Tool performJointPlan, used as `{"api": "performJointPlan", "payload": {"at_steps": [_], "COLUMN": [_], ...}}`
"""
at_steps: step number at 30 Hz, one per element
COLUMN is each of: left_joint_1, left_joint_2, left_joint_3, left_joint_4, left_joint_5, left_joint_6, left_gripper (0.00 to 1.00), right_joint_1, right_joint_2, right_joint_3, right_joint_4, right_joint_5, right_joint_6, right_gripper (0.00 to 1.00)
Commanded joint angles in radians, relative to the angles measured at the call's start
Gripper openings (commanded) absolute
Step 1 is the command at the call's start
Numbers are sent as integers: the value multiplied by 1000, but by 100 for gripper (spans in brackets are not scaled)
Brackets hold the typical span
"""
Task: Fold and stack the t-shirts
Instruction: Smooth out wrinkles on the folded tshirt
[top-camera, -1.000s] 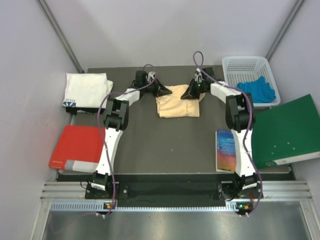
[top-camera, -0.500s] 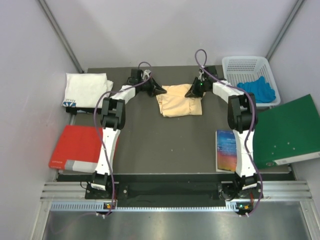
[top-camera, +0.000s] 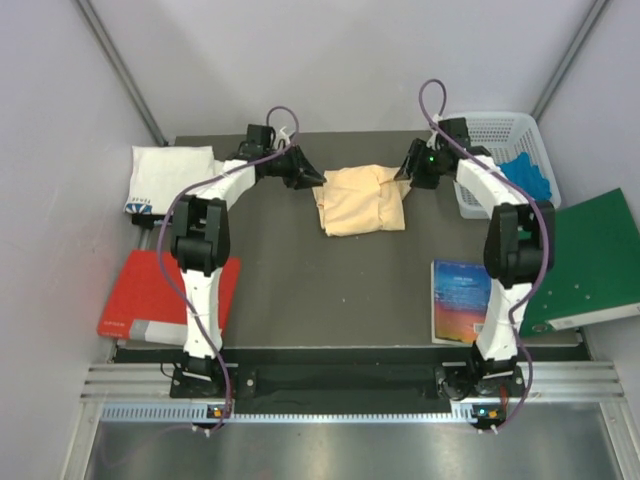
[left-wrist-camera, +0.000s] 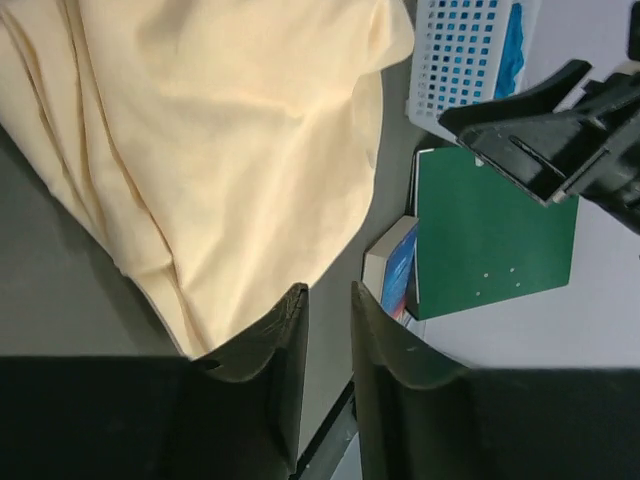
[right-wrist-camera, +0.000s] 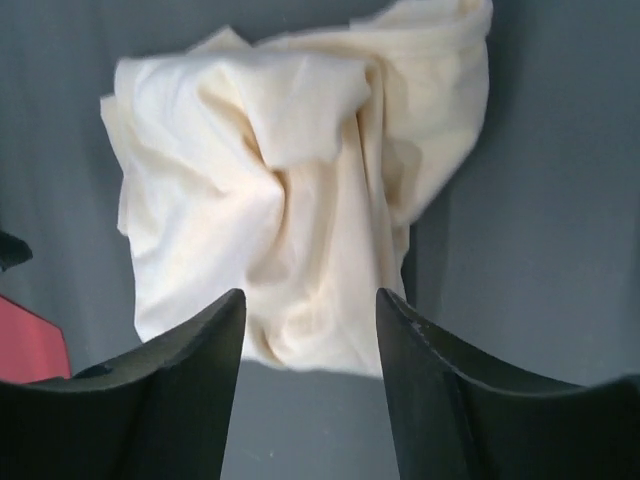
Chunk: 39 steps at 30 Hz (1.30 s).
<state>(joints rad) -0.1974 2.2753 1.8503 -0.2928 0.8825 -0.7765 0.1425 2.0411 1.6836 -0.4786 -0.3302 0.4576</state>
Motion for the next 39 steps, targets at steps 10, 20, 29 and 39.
{"api": "performJointPlan", "payload": {"at_steps": [10,20,29,39], "left_joint_1": [-99,-122,-122,-100], "left_joint_2": [-149,-53,38,35], "left_joint_3": [-237,-163,-92,-80], "left_joint_4": [-287,-253,-232,-256], "left_joint_5": [-246,-224,-186,-204], "left_joint_6": [276,260,233,240], "left_gripper": [99,90,49,0], "right_joint_1": [8,20,37,46], "right_joint_2": [-196,-122,-9,1], "right_joint_3": [-383,-329,-230,-190], "right_joint_4": [-81,20,74,-23], "right_joint_5": [26,22,7,-7], "right_joint_6": [-109,-88,-80,-88], "right_gripper": [68,68,56,0]}}
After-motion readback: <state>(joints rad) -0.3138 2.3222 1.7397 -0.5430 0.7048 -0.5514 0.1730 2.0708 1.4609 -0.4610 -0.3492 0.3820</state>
